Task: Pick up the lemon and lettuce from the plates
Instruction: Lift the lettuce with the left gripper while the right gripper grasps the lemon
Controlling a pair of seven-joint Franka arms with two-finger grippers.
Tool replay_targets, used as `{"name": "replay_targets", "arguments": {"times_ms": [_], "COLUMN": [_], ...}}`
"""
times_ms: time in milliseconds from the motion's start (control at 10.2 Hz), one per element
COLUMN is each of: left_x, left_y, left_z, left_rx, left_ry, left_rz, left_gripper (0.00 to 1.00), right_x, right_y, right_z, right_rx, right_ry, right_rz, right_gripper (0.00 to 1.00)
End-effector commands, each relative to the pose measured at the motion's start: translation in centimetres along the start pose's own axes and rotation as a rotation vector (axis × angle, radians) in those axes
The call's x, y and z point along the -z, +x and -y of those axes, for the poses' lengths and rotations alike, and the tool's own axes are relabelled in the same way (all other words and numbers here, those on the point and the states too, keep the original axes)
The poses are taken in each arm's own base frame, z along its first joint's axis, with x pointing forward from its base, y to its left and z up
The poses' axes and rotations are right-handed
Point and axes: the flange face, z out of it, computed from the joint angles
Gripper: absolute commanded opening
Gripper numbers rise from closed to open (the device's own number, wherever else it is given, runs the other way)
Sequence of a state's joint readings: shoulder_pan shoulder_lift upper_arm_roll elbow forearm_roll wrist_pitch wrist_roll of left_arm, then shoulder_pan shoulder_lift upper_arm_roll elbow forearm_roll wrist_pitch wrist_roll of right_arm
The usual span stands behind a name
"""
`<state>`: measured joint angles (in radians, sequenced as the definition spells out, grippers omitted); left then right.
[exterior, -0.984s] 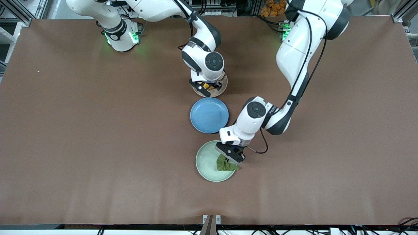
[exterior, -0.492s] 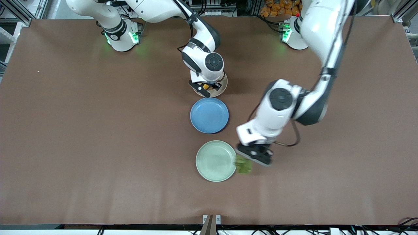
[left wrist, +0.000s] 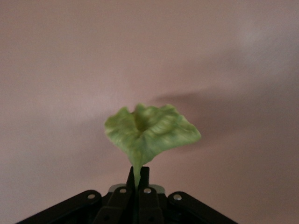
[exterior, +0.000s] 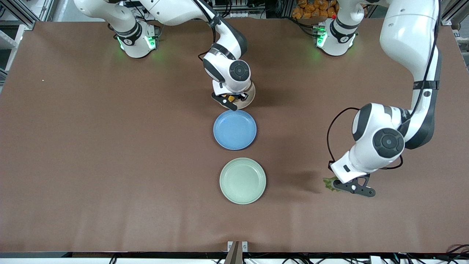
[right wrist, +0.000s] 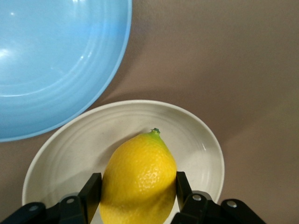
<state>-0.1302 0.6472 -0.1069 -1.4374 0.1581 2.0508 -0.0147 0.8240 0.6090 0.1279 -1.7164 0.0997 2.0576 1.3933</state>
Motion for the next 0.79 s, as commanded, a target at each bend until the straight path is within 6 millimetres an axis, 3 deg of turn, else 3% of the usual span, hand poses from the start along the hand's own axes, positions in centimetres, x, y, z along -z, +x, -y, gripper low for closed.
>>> {"name": "replay_targets", "arguments": {"times_ms": [0, 98, 197, 295, 393, 590, 689], "left_x": [-4.2, -6.1, -7.0, -7.5, -8.0, -6.4, -5.2], "left_y": [-1.6, -1.9, -1.9, -1.9, -2.0, -1.5, -1.4], "left_z": [3.9, 5.1, 4.6, 4.6, 4.7, 4.0, 3.9], "left_rx": [0.054, 0.08, 0.08, 0.096, 0.084, 0.088, 0.086], "left_ry": [-0.019, -0.024, -0.027, -0.027, -0.02, -0.02, -0.018], "left_rz": [0.102, 0.129, 0.141, 0.148, 0.155, 0.128, 0.111], "left_gripper": [0.0, 0.0, 0.0, 0.2, 0.99, 1.0, 1.0], "right_x": [5.3, 7.2, 8.0, 9.4, 11.0, 12.2, 12.0], "right_y": [3.4, 4.8, 7.8, 11.6, 16.2, 24.5, 27.6], "right_z": [-2.5, -3.1, -4.4, -6.1, -8.3, -13.2, -15.5], "right_rx": [0.085, 0.084, 0.11, 0.168, 0.224, 0.315, 0.366], "right_ry": [-0.011, 0.016, 0.004, 0.024, 0.055, 0.101, 0.108], "right_rz": [0.024, 0.021, 0.037, 0.046, 0.052, 0.067, 0.079], "right_gripper": [0.0, 0.0, 0.0, 0.0, 0.0, 0.0, 0.0]}}
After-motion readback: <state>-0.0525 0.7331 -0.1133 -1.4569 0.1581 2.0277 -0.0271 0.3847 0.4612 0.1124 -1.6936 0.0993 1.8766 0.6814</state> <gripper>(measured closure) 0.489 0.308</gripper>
